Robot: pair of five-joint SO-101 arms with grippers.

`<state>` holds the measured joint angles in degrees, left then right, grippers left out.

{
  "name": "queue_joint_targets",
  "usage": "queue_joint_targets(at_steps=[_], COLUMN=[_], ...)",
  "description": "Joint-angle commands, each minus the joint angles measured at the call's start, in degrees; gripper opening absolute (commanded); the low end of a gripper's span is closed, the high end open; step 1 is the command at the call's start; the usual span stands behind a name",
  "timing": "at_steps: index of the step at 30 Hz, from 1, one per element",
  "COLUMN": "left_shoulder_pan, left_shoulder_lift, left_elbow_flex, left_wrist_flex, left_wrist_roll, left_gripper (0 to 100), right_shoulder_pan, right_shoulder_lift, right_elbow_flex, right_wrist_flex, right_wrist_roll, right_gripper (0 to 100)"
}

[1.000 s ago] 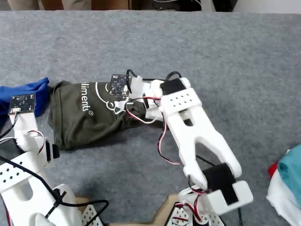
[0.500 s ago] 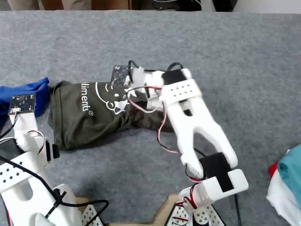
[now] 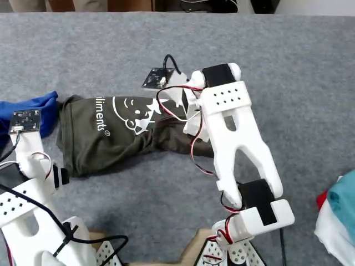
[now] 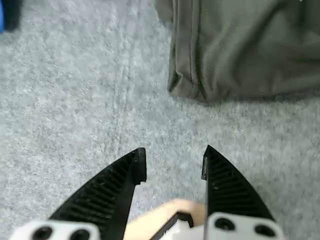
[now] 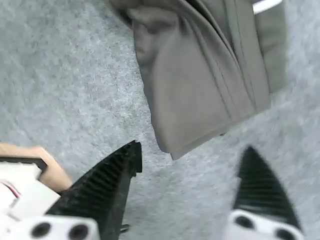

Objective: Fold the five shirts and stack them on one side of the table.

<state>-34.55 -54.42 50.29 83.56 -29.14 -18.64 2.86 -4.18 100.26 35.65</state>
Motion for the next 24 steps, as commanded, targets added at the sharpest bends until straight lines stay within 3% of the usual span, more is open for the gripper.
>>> queue_joint_targets(at_steps=[1, 4, 16, 24], left_shoulder_pan=[0.53, 1.76, 9.76, 10.55], left_shoulder_lift=[0.84, 6.99, 46.9, 68.79], left_elbow_flex=[-5.1, -10.81, -42.81, -59.96], left_wrist_flex=[-2.81, -2.64, -2.29, -2.2], left_wrist_roll=[5.19, 9.41, 14.07, 13.89], left_gripper=[20, 22, 24, 24], right_shoulder_pan=[2.68, 4.79, 6.64, 12.0], right_shoulder_lift=[-0.4, -0.13, 5.93, 25.1], right_elbow_flex=[-1.27, -1.36, -12.53, -37.05], right_wrist_flex=[1.05, 0.53, -6.86, -2.37], right_wrist_roll=[-6.68, -8.35, -8.88, -8.88], right_gripper=[13.8, 7.3, 8.7, 8.7])
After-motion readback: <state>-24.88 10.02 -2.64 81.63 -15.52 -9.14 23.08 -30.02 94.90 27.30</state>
